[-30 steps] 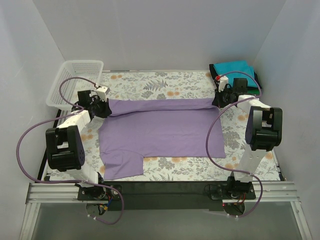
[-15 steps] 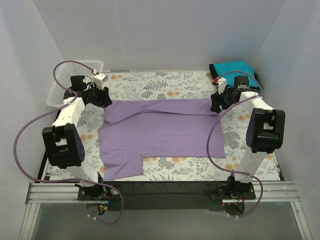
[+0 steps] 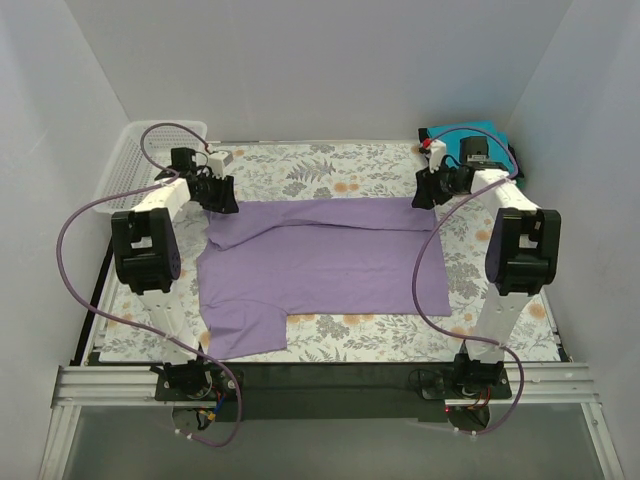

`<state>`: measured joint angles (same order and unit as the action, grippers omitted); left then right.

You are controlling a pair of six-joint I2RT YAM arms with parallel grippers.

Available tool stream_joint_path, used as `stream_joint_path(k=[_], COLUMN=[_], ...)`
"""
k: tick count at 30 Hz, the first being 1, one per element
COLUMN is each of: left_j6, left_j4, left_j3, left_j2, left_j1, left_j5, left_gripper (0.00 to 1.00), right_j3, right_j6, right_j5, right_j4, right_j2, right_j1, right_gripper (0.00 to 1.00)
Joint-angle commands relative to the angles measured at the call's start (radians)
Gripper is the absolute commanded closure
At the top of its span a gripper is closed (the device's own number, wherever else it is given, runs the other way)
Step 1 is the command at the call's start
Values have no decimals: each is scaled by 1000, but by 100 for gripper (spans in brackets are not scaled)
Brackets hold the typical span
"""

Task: Fold and stack the t-shirts
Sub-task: Fold the tshirt

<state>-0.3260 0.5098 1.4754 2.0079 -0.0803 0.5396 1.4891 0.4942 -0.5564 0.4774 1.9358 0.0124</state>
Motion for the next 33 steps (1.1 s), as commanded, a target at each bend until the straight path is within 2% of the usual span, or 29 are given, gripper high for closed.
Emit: stream_joint_path(k=[1, 11, 22, 27, 33], left_j6=[4, 13, 25, 34, 51], left_j4=[21, 47, 55, 84, 122], left_j3=[45, 71, 36, 48, 28], left_j2=[-3, 68, 65, 23, -55], left_j1=[5, 17, 27, 28, 28], left_j5=[-50, -58, -63, -37, -13], left_gripper=[62, 62, 64, 78, 83], right_j3=[65, 60, 51, 46, 45], right_j6=[-45, -54, -42, -42, -42], right_j5=[-30, -5, 9, 9, 4], right_j4=[17, 15, 17, 17, 17], right_j2=[12, 26, 18, 9, 6], right_j1=[-54, -68, -68, -68, -68], right_gripper=[45, 47, 47, 47, 48])
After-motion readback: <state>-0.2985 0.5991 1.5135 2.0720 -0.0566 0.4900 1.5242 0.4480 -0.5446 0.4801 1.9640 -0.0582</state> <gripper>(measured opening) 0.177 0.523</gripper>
